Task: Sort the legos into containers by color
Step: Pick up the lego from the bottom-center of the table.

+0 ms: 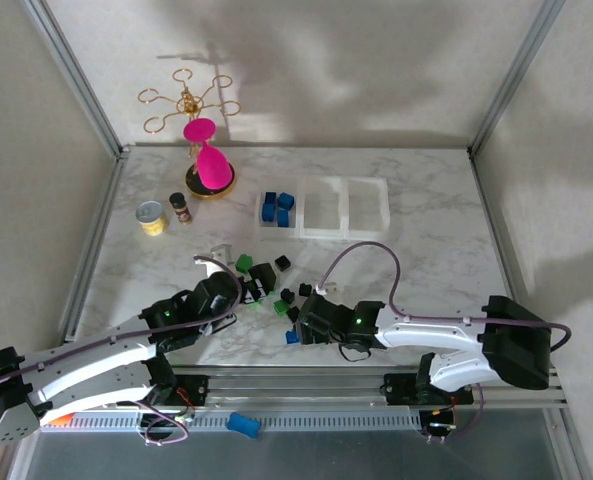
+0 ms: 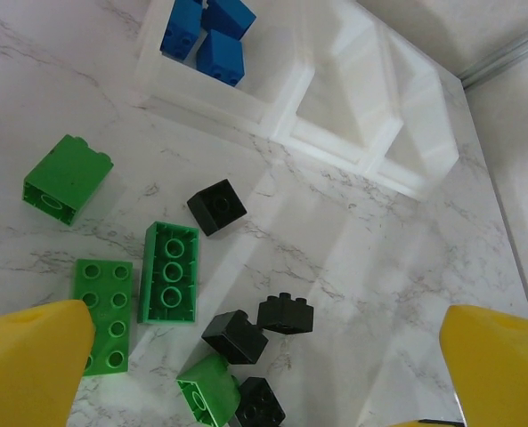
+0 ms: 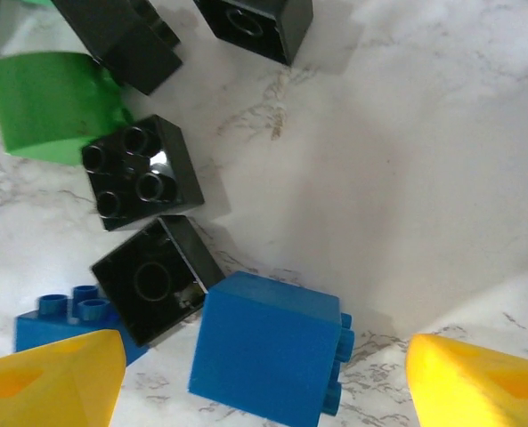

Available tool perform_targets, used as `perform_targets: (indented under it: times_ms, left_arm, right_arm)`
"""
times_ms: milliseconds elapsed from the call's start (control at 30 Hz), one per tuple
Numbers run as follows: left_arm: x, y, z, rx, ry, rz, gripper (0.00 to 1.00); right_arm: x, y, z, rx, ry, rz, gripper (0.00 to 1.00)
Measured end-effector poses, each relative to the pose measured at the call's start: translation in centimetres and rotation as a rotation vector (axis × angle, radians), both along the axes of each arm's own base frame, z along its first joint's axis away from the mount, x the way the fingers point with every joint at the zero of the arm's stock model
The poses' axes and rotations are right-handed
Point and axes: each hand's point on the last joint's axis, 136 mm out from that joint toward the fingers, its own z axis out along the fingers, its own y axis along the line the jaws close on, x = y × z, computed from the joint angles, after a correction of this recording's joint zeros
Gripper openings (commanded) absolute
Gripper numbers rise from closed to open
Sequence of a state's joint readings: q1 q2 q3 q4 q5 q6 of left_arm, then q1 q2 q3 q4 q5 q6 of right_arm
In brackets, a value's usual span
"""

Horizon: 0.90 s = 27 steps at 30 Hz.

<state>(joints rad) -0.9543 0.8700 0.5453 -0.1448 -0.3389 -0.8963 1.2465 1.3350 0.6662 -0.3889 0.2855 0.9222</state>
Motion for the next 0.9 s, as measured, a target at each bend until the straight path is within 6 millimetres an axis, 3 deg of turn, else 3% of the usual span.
perform_targets:
  times_ms: [233, 733, 900]
  left_arm:
    - [0.0, 0.1, 0.0, 0.001, 0.001, 0.004, 1.0]
    - [0.0, 0.1, -0.5, 0.017, 0.011, 0.006, 1.0]
    - [0.0, 0.1, -0.6, 0.021, 0.013, 0.007, 1.0]
  right_arm:
    - [-0.2, -0.4, -1.5, -0.028, 0.018, -0.014, 0.77]
    - [-0.2, -1.0, -1.7, -0.049, 0.021, -0.035, 0.52]
    - [-0.1, -1.1, -1.4, -0.048, 0.012, -0.037, 0.49]
